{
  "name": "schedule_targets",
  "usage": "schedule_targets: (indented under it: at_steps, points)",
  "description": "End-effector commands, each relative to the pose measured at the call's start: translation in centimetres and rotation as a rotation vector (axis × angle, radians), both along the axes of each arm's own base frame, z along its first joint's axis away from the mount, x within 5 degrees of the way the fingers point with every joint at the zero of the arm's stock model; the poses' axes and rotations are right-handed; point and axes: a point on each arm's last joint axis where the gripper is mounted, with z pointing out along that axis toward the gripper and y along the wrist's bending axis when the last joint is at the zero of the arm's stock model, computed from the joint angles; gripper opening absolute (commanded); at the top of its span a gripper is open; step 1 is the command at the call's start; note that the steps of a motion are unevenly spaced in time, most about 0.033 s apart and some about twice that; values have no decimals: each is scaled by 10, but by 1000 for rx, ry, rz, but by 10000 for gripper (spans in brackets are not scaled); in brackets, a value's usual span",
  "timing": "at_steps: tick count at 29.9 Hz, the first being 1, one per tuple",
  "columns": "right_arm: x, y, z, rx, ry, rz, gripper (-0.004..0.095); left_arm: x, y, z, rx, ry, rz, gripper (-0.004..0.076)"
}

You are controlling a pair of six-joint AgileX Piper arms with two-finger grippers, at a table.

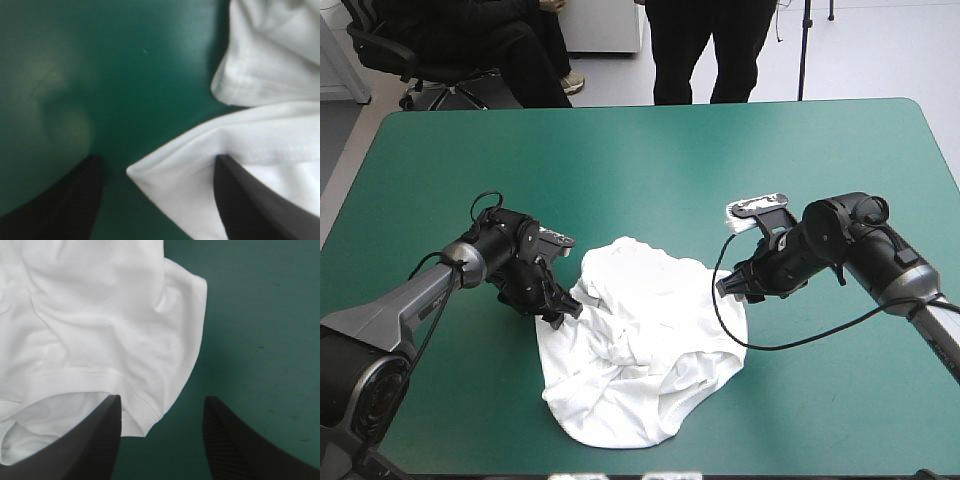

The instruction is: Fold the cloth

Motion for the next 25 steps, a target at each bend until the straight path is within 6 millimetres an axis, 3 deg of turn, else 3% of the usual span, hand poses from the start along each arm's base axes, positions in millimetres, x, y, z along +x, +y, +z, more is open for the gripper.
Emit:
schedule_targets:
  at_steps: [1,4,9,15,18,20,25]
  points:
    - [-3,-3,18,46,-77,-12,472,-3,-2,5,-12,-13,-13,432]
    - [-2,-2,19,52,-89,-14,472,-5,-1,-1,-5,9,-16,335]
    - [-1,-2,20,65,-101,-20,472,-12,-1,-8,-26,51,-34,-18]
    - [2,-3,20,46,-138,-11,487,-17,-2,-12,-43,83,-23,-15]
    - [6,-3,17,29,-144,-11,557,-17,-3,-12,-50,80,-23,-17]
    - [11,-1,10,18,-119,-10,607,-17,-3,-12,-55,77,-23,-18]
    - [30,8,-17,-9,-54,-13,608,-17,-7,-12,-96,76,-6,-17]
